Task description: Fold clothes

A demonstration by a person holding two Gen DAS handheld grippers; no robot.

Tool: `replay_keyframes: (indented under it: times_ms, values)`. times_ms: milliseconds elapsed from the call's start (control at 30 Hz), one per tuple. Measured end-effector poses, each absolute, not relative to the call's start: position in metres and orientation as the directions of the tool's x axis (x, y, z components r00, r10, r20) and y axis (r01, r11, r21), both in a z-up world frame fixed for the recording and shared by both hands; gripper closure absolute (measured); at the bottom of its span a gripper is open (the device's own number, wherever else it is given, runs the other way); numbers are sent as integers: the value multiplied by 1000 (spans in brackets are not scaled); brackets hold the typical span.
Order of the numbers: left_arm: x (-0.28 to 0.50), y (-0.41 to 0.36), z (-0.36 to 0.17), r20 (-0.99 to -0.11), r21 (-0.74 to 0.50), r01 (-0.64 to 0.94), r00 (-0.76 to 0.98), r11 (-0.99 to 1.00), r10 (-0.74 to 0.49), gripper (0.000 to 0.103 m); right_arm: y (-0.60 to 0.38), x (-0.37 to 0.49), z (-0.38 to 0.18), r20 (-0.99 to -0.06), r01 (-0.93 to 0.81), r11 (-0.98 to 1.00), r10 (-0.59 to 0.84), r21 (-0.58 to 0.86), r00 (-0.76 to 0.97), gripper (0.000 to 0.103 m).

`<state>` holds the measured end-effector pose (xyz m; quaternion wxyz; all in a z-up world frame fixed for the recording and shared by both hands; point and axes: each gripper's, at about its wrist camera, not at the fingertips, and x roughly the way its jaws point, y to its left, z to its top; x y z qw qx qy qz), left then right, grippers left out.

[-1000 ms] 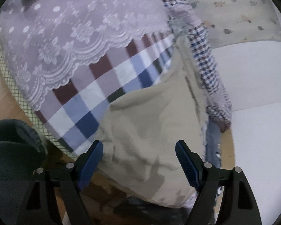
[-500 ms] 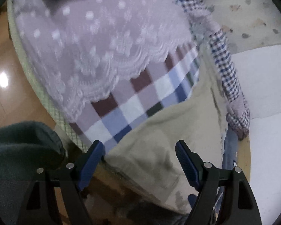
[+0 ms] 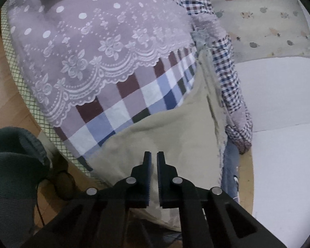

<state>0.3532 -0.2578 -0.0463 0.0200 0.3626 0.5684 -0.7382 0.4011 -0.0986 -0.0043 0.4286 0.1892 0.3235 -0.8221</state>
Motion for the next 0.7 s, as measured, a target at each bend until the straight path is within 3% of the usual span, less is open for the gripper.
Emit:
replay_keyframes:
  times_ms: [100,200,267,333,433,500,700]
  values:
    - [374,-264,-55,-583,-809,466,-718,-359,380,99,-111,404,-10,-597,842,-386,-594,-376,-539,28]
    - [377,-267,-52,-670,-732,539,-681,-417,295,99,-114,406,-10,-584,839,-384,-603,-386,-544,28]
    - [378,-268,-50,-698,-701,565,-668,-434,257,94,-112,404,-9,-582,838,-393,-603,-379,-546,28]
    - [375,-269,-53,-720,-677,583,-653,-449,237,68,-109,400,-7,-585,837,-408,-599,-365,-547,27]
    - [372,-269,-56,-714,-683,577,-657,-448,241,49,-103,395,-5,-591,831,-437,-587,-344,-553,27]
    - [368,-268,-61,-719,-680,582,-648,-446,251,44,-101,391,-5,-596,827,-454,-578,-333,-557,27]
    - [360,-262,-71,-728,-679,583,-612,-446,308,45,-97,388,-2,-600,820,-475,-569,-319,-563,27]
